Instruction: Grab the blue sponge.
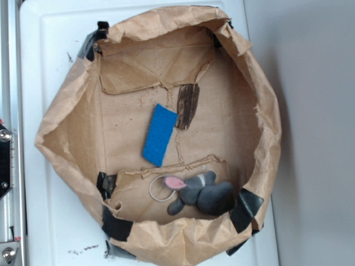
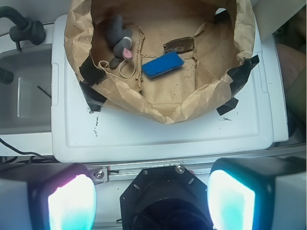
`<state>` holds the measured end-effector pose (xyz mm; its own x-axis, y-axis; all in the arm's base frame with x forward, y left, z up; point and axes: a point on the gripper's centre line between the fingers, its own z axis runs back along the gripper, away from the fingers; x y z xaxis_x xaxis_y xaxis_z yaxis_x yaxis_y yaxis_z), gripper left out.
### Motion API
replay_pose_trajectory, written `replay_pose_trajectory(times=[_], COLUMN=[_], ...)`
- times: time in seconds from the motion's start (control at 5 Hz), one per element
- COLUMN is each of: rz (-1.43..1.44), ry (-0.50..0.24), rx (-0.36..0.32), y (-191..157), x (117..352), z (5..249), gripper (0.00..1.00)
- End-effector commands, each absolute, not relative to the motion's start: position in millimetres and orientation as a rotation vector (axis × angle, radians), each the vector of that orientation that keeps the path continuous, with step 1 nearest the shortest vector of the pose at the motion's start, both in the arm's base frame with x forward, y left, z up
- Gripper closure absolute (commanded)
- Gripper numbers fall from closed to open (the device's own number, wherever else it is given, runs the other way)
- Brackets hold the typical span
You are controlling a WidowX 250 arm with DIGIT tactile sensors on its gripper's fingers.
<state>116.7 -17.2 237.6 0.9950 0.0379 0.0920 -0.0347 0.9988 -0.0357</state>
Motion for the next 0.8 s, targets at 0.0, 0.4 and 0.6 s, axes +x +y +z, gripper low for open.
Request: replay_pose_trajectory(times=[0.0, 0.4, 0.6], rz=[0.036, 0.283, 0.459], ry=[-0.093, -0.091, -0.136], rx=[-0.034, -0.130, -0.141], y=[-17.2, -30.9, -19.6], x=[116.7, 174.9, 202.0], z=[237.6, 253.1, 238.4], gripper=[0.00, 0.00, 0.00])
